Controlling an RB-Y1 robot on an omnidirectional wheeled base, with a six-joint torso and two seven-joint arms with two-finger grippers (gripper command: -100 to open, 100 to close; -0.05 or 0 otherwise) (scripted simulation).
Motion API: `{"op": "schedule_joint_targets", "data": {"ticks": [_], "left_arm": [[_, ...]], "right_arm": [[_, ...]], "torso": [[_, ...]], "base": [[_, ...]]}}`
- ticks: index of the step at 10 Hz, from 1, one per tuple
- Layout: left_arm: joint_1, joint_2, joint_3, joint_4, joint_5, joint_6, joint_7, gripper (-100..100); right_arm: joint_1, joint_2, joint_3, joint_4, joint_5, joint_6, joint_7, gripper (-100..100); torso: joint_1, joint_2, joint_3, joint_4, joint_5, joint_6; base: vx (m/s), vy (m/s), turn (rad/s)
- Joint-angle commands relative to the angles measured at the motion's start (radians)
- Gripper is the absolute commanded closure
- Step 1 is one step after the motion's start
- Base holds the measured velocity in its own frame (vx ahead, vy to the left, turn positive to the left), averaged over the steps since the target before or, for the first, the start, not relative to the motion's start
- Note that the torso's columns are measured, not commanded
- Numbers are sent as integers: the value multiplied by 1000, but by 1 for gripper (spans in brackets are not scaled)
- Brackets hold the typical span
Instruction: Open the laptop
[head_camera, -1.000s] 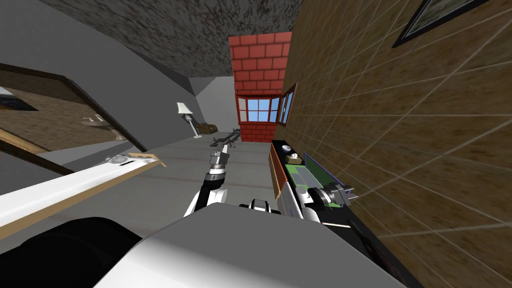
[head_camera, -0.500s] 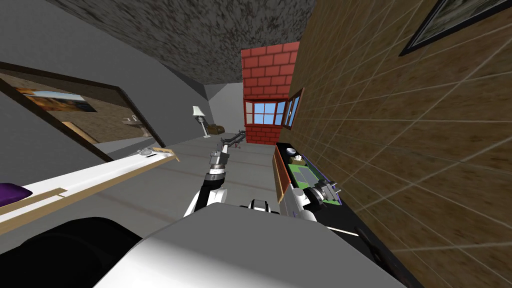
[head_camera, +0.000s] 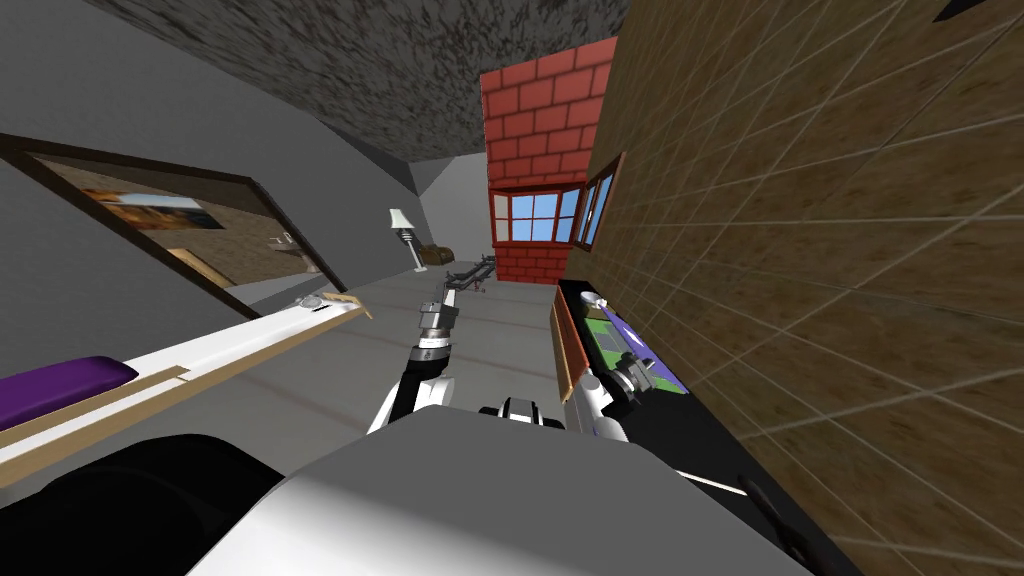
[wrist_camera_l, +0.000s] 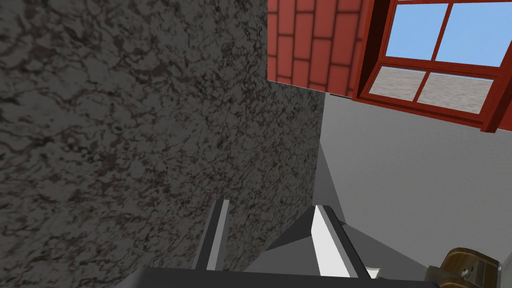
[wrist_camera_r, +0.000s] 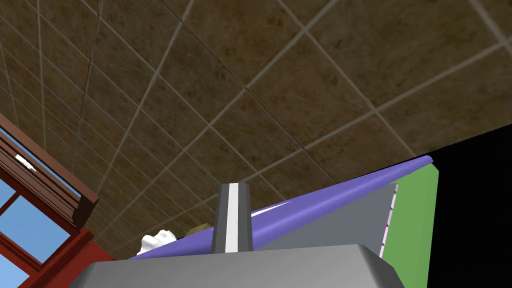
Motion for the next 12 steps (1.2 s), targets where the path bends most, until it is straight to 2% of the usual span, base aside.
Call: {"op": "schedule_joint_targets", "data": {"ticks": [1, 8, 9, 10, 12], "left_arm": [[0, 0, 0, 0, 0, 0, 0, 0], [0, 0, 0, 0, 0, 0, 0, 0], [0, 0, 0, 0, 0, 0, 0, 0], [0, 0, 0, 0, 0, 0, 0, 0], [0, 0, 0, 0, 0, 0, 0, 0]], "right_arm": [[-22, 1, 23, -18, 24, 0, 10, -100], [-127, 19, -7, -61, 6, 87, 133, -100], [-120, 18, -4, -58, 8, 77, 124, -100], [-123, 18, -5, -58, 7, 80, 127, 0], [-122, 18, -5, -58, 8, 80, 127, 0]], "torso": [[5, 5, 3, 2, 2, 1], [5, 3, 1, 1, 2, 1], [6, 3, 2, 1, 2, 1], [6, 3, 1, 1, 2, 1], [5, 3, 1, 1, 2, 1]], "base": [[-15, 3, -94], [-50, 5, -60], [-20, 6, -10], [0, 0, 0], [0, 0, 0]]}}
